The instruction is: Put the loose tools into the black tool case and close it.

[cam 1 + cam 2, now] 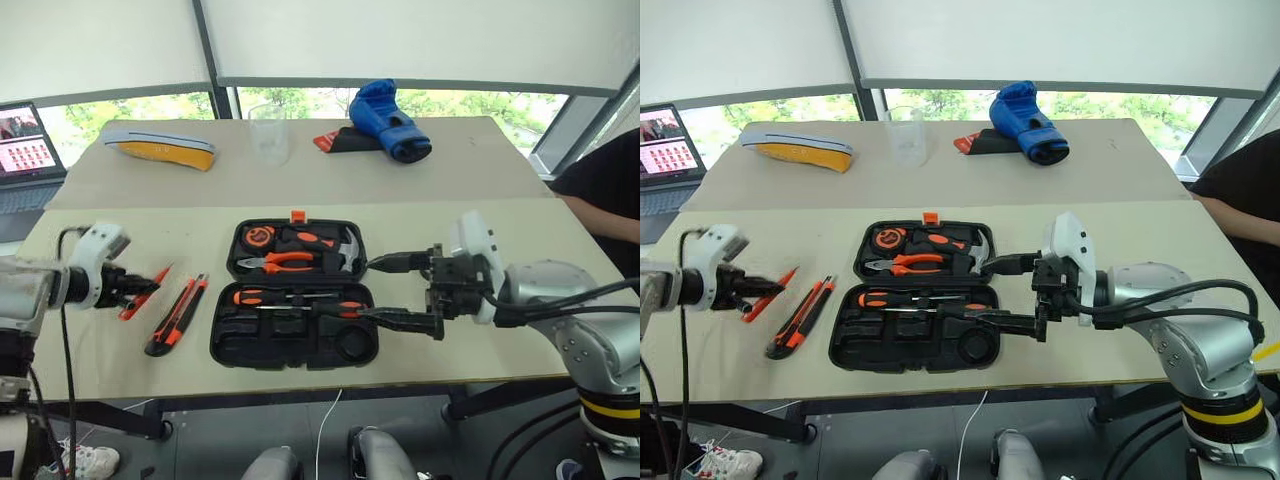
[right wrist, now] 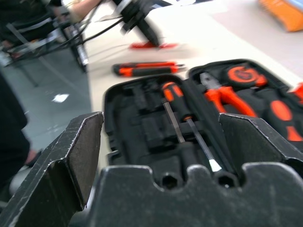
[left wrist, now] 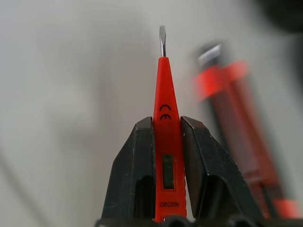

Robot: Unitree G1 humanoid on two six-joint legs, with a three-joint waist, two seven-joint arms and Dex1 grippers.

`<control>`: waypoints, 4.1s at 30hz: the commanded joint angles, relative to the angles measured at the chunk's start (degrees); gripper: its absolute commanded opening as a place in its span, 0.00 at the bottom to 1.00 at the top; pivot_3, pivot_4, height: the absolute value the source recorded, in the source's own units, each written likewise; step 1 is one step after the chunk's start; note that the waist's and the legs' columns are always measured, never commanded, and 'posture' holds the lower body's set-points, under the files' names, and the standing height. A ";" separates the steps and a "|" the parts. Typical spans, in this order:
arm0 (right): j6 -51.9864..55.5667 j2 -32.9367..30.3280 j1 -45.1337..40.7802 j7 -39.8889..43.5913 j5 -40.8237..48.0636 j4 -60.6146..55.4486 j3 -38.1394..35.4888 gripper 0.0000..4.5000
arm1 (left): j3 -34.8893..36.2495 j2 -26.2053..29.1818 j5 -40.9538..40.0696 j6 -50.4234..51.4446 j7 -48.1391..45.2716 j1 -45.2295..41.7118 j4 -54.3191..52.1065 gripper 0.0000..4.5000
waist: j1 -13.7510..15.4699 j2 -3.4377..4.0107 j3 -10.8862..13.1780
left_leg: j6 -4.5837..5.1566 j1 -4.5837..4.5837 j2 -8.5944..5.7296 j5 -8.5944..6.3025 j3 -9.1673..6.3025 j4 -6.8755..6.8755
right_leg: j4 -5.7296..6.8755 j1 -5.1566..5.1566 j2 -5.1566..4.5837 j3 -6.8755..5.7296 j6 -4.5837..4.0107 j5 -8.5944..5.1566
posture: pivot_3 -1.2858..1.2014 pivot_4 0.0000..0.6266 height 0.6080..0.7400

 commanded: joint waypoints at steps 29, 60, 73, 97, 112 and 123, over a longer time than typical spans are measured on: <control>-2.55 -1.54 8.01 -8.62 0.86 -7.82 -3.59 1.00 | -25.38 -13.39 13.81 -17.25 -17.96 -10.42 -6.79 0.08 | 0.22 -0.03 0.02 | 0.11 0.18 0.16 -0.03 0.07 0.15 | -0.10 0.36 0.10 0.10 -0.12 0.10 | 0.52 0.24 0.93; -1.92 -1.72 6.53 -8.71 1.76 -6.57 -2.26 1.00 | -3.02 -20.07 -4.97 -13.43 -8.59 6.49 -5.91 0.00 | 0.19 -0.04 0.02 | 0.10 0.30 0.20 -0.04 0.06 0.15 | -0.12 0.45 0.13 0.10 -0.11 0.11 | 0.52 0.24 0.93; -1.99 -1.03 6.49 -9.45 1.64 -6.63 -1.04 1.00 | -5.70 -20.32 -2.62 -12.34 -7.65 6.23 -1.56 0.00 | 0.23 -0.04 0.02 | 0.10 0.31 0.20 -0.04 0.06 0.16 | -0.11 0.46 0.13 0.11 -0.11 0.11 | 0.52 0.24 0.93; -2.11 -0.55 7.29 -10.94 1.80 -7.04 -0.87 1.00 | -4.45 -16.23 0.28 -21.15 -7.29 12.66 -1.08 0.00 | 0.12 0.00 -0.01 | 0.10 0.68 0.24 -0.06 0.07 0.05 | -0.19 0.78 0.14 0.16 -0.10 0.10 | 0.52 0.24 0.93; -2.56 0.06 7.70 -10.74 1.04 -6.75 -0.28 1.00 | -3.99 -19.31 -3.36 -13.64 -7.29 3.94 0.39 0.00 | 0.25 -0.02 0.00 | 0.12 0.61 0.23 -0.07 0.07 0.05 | -0.19 0.73 0.16 0.12 -0.10 0.10 | 0.52 0.24 0.93; -2.34 -0.13 9.07 -10.95 0.93 -7.88 -1.16 1.00 | -10.26 -19.37 3.51 -21.98 -8.07 10.30 1.41 0.00 | 0.04 0.00 -0.01 | 0.11 0.62 0.24 -0.08 0.07 0.02 | -0.24 0.73 0.15 0.15 -0.10 0.10 | 0.52 0.24 0.93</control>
